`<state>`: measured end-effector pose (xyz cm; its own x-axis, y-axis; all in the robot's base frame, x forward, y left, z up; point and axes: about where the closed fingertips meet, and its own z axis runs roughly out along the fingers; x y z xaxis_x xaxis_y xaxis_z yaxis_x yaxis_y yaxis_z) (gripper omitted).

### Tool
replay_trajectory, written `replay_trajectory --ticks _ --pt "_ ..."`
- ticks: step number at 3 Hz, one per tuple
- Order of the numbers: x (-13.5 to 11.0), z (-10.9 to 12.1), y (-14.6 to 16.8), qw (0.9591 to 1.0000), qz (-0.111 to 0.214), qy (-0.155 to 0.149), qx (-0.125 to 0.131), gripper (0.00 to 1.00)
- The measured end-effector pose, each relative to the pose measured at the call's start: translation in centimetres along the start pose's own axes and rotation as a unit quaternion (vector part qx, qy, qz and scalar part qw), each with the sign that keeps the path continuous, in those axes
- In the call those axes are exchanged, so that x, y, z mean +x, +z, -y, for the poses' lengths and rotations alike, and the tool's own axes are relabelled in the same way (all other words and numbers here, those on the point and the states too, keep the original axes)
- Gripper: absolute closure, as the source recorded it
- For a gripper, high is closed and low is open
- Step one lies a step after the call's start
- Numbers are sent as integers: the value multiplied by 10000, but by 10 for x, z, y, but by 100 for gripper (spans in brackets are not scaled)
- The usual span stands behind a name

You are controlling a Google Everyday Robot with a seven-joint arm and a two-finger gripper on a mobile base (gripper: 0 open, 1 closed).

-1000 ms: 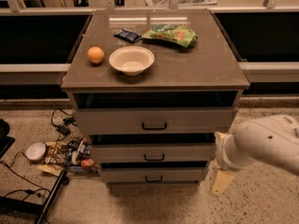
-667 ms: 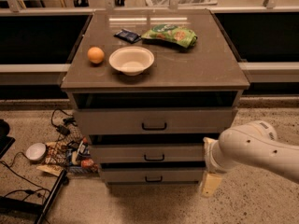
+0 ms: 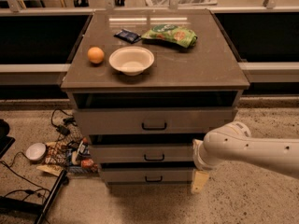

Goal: Open middle drawer

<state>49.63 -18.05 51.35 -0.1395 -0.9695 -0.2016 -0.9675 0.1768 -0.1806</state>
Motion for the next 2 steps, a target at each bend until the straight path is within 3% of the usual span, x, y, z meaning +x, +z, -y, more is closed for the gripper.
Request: replay_trajectory --ticks 2 --pt "-5 24 37 9998 -142 43 -100 0"
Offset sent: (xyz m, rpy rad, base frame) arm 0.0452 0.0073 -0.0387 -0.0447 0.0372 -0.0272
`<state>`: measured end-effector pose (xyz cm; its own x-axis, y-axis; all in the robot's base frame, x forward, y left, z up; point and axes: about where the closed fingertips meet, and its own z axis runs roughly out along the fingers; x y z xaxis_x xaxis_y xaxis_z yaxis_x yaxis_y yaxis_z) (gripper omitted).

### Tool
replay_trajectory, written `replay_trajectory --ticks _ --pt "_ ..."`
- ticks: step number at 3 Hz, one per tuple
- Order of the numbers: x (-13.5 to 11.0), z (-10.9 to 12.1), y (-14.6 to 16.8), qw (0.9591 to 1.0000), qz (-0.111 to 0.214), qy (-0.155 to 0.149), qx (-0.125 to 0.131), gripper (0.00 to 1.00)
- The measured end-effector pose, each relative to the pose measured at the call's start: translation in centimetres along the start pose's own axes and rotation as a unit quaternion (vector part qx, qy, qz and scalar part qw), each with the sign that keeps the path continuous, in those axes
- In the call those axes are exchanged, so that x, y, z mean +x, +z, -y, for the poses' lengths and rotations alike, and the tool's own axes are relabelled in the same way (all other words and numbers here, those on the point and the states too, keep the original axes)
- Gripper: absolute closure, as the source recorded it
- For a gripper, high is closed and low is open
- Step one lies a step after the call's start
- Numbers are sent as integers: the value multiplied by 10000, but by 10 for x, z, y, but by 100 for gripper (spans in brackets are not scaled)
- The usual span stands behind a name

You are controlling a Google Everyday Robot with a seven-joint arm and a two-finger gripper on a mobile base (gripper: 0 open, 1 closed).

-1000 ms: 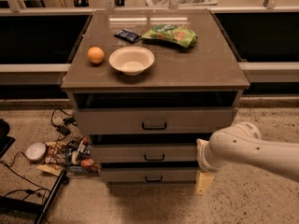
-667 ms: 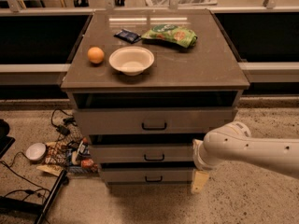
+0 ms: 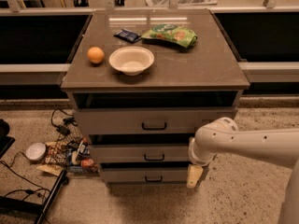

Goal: Open middle drawer

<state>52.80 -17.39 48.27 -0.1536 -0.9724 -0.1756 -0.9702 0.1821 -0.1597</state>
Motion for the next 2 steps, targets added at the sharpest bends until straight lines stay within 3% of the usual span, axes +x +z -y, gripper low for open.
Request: replay_trajectory --ticks 2 --pt "-1 -2 13 9993 -266 -250 121 0"
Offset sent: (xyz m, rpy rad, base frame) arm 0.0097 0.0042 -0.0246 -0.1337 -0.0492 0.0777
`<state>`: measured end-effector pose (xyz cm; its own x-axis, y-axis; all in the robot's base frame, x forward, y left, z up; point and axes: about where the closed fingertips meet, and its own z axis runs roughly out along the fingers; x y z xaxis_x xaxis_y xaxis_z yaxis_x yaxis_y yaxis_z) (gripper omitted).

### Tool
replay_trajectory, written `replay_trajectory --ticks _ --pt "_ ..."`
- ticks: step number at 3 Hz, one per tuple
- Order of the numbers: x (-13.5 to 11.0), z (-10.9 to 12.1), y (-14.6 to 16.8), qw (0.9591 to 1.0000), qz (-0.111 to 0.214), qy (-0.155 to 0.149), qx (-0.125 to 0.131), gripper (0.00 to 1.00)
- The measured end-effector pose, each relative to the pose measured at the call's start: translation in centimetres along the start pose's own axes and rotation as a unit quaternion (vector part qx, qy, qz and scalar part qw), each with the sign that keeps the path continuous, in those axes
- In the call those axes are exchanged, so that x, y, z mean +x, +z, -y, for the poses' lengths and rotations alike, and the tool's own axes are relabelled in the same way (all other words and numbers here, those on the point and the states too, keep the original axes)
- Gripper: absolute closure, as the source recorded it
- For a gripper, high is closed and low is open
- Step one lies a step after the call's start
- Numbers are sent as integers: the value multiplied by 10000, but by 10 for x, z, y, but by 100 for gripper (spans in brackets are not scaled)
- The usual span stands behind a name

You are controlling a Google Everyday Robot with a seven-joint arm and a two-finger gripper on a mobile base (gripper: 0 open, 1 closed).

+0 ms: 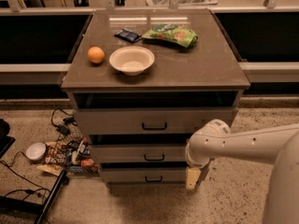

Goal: Open middle drawer

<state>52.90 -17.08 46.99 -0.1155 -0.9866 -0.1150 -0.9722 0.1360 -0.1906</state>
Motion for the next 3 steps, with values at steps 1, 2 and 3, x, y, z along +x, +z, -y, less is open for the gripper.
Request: replay_trajectory --ticks 1,2,3 --pt "2 8 4 9995 -139 -230 142 0" --pt "5 20 7 9983 -284 -422 276 0" --pt "15 28 17 9979 -397 -419 296 0"
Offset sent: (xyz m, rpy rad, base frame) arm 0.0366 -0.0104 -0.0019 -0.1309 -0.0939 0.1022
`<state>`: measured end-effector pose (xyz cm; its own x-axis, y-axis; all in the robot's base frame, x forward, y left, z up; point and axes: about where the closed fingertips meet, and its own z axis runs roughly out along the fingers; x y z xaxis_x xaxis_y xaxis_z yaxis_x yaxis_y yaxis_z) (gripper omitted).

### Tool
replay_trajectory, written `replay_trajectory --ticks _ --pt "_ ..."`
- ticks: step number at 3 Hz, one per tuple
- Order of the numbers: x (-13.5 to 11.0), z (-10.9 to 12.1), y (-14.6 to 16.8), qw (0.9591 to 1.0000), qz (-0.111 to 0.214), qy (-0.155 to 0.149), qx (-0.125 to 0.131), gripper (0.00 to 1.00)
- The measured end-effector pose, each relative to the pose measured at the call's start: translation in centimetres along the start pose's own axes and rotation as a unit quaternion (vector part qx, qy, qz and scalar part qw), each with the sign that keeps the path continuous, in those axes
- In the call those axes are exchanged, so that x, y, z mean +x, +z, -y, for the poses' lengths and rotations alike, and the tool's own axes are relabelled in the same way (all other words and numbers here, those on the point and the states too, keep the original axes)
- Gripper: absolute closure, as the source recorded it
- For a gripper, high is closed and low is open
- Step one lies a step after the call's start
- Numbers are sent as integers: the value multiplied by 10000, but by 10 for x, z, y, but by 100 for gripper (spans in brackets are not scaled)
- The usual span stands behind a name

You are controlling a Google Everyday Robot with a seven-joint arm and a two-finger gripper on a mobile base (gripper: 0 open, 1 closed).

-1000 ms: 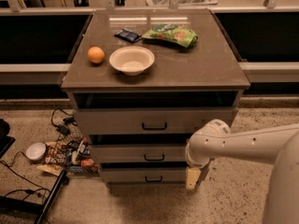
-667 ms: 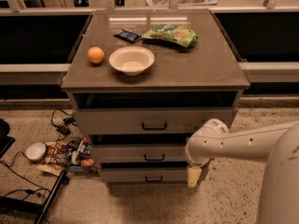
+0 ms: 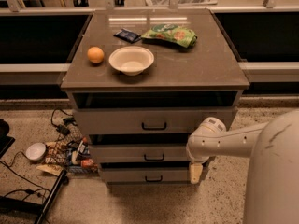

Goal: Open middle drawer

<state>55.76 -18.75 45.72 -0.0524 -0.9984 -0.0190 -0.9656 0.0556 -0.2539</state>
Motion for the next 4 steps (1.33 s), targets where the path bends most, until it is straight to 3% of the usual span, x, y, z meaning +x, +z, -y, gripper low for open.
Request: replay_trajectory --ticks 1,2,4 --pt "14 3 15 9999 1 142 -44 0" --pt "24 6 30 9994 88 313 -76 18" --pt "32 5 38 9986 120 509 -86 64"
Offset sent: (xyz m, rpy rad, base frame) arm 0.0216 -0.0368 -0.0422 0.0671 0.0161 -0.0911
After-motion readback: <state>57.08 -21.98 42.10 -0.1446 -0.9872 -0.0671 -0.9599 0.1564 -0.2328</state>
